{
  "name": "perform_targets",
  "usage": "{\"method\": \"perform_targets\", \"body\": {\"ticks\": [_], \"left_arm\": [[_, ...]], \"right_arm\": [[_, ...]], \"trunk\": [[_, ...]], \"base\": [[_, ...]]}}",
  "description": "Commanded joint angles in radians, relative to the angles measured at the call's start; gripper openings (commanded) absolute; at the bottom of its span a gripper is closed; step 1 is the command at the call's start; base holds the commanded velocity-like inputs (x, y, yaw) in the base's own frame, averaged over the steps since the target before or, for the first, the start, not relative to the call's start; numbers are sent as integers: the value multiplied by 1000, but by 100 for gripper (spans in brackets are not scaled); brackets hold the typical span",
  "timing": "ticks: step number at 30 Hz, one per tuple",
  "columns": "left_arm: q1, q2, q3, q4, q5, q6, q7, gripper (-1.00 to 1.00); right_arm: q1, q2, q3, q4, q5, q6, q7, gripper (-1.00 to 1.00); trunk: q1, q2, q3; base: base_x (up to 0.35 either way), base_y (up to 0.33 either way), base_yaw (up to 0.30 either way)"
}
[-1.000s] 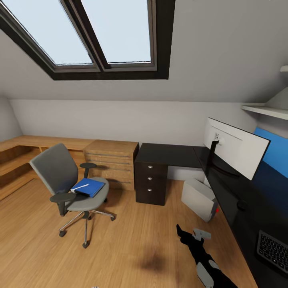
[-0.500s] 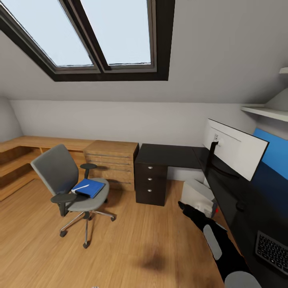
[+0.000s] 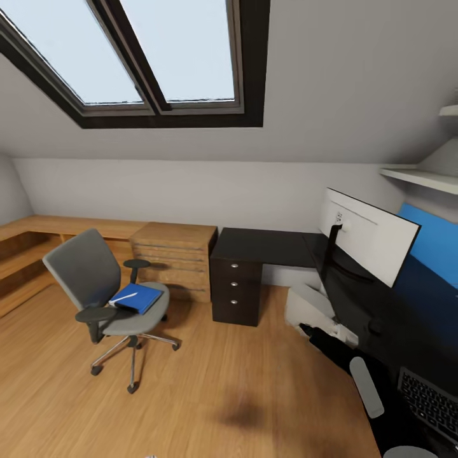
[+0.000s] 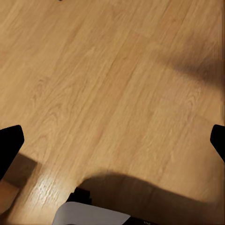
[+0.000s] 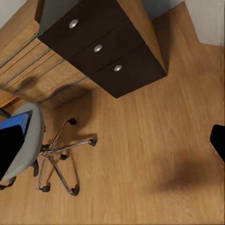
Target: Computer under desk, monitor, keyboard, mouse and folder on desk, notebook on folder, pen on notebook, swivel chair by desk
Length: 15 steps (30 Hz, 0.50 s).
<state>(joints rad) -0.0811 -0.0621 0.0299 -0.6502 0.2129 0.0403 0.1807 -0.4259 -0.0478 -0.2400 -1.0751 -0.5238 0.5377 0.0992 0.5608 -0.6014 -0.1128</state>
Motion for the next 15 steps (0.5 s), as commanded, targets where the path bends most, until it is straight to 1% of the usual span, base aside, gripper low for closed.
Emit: {"method": "perform_targets", "body": {"ticks": [1, 5, 7, 8, 9, 10, 13, 14, 15], "left_arm": [[0, -1, 2, -2, 6, 4, 2, 100], [0, -1, 2, -2, 6, 4, 2, 100], [0, -1, 2, -2, 6, 4, 1, 100], [0, -1, 2, -2, 6, 4, 1, 100], [0, -1, 2, -2, 6, 4, 1, 100], [0, -1, 2, -2, 5, 3, 2, 100], [0, 0, 2, -2, 5, 3, 2, 100], [0, 0, 2, -2, 5, 0, 2, 100], [0, 0, 2, -2, 5, -4, 2, 100]], "right_arm": [[-1, -2, -3, 0, 0, 4, 3, 100], [-1, -19, -9, 0, 4, 0, -4, 100], [-1, -46, -9, 1, 11, -2, -12, 100], [-1, -54, -9, 1, 14, -1, -14, 100], [-1, -70, -8, 2, 24, -1, -24, 100], [-2, -88, -6, 3, 48, -1, -50, 100], [-3, -98, -5, 3, 80, -2, -86, 100], [-3, -102, -5, 3, 104, -2, -108, 100], [-3, -103, -5, 3, 116, -3, -119, 100]], "trunk": [[0, -2, -2], [0, -2, -2], [0, -2, -2], [0, -2, -2], [0, -2, -2], [0, -2, -2], [0, -2, -2], [0, -2, -2], [0, -2, -2]], "base": [[0, -304, 0], [0, -309, 0], [0, -312, 0], [0, -312, 0], [0, -312, 0], [0, -312, 0], [0, -313, 0], [0, -313, 0], [0, -313, 0]]}}
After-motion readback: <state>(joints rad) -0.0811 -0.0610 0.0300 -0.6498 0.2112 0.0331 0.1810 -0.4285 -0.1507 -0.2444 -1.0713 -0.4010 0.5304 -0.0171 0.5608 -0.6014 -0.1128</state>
